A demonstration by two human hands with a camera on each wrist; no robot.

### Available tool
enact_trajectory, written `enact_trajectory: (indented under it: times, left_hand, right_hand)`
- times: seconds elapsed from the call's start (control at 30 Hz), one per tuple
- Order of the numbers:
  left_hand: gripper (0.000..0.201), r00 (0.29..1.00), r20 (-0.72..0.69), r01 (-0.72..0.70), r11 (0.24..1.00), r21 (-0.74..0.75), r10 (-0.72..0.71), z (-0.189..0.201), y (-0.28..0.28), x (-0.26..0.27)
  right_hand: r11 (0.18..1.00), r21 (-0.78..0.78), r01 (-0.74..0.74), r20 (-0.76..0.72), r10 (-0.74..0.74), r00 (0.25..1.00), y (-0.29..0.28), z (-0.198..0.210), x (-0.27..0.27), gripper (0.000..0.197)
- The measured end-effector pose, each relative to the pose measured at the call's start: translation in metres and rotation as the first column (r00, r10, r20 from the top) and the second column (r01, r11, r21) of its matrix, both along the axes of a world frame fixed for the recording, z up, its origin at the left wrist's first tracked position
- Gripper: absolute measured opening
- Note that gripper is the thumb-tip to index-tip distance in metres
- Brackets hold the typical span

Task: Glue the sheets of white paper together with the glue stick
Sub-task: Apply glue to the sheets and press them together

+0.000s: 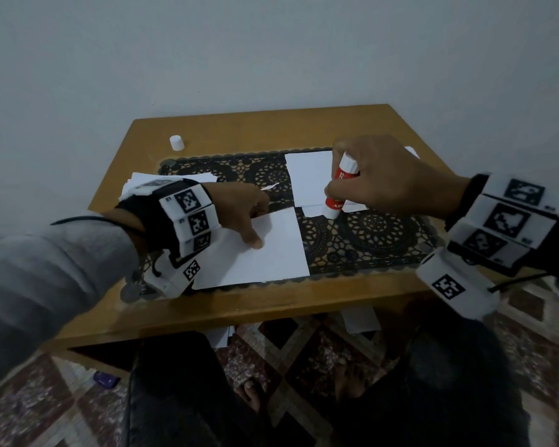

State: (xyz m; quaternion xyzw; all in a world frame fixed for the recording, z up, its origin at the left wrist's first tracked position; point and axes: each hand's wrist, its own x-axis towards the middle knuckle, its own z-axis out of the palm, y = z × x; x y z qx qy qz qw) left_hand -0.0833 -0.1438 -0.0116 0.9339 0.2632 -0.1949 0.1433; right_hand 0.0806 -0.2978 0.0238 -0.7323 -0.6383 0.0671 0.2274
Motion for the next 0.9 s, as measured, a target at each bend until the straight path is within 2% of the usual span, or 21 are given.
enact_trajectory:
  times: [0.07, 0.17, 0.2, 0.3, 0.37, 0.47, 0.53, 0.67, 0.77, 0.9]
  left_hand:
    - [0.032, 0.999, 0.049, -0.006, 1.000, 0.026, 0.005, 0.000, -0.003, -0.004]
    - [0.022, 0.978, 0.210, -0.025, 0.998, 0.050, 0.014, 0.007, -0.005, -0.013]
    - [0.028, 0.959, 0.277, -0.061, 0.998, 0.028, 0.050, 0.010, -0.005, -0.018]
    - [0.070, 0.876, 0.411, -0.216, 0.967, -0.132, 0.252, 0.016, -0.007, -0.033]
    - [0.091, 0.886, 0.351, -0.271, 0.953, -0.134, 0.301, 0.011, -0.011, -0.041]
    - [0.102, 0.944, 0.171, -0.290, 0.957, 0.019, 0.283, 0.001, -0.015, -0.049]
    - [0.099, 0.963, 0.098, -0.262, 0.956, 0.135, 0.250, -0.003, -0.016, -0.052]
    - [0.081, 0.993, 0.070, -0.118, 0.928, 0.354, 0.099, -0.004, -0.018, -0.053]
    - [0.072, 0.999, 0.038, -0.035, 0.942, 0.335, 0.023, -0.005, -0.018, -0.048]
    - [0.067, 1.000, -0.005, -0.028, 0.959, 0.281, 0.030, -0.009, -0.014, -0.045]
  right_hand:
    - [1.000, 0.000, 0.002, -0.007, -0.002, 1.000, 0.000, -0.001, -0.002, 0.021]
    - [1.000, 0.007, -0.010, -0.012, 0.010, 1.000, 0.000, -0.004, -0.003, 0.024]
    - [1.000, 0.008, -0.012, -0.012, 0.012, 1.000, 0.001, -0.005, -0.003, 0.024]
    - [1.000, 0.008, -0.009, -0.031, 0.010, 0.999, 0.007, -0.010, -0.003, 0.026]
    - [1.000, -0.002, -0.006, -0.049, 0.006, 0.999, 0.012, -0.014, -0.003, 0.024]
    - [1.000, -0.014, -0.014, -0.060, 0.014, 0.998, 0.021, -0.017, -0.006, 0.023]
    - [1.000, -0.010, -0.025, -0.069, 0.024, 0.997, 0.029, -0.018, -0.010, 0.024]
    - [0.999, 0.005, -0.036, -0.056, 0.037, 0.998, 0.049, -0.021, -0.020, 0.022]
    - [0.997, -0.009, -0.071, -0.027, 0.070, 0.997, 0.066, -0.025, -0.031, 0.022]
    - [0.995, -0.055, -0.082, 0.000, 0.082, 0.997, 0.089, -0.037, -0.042, 0.022]
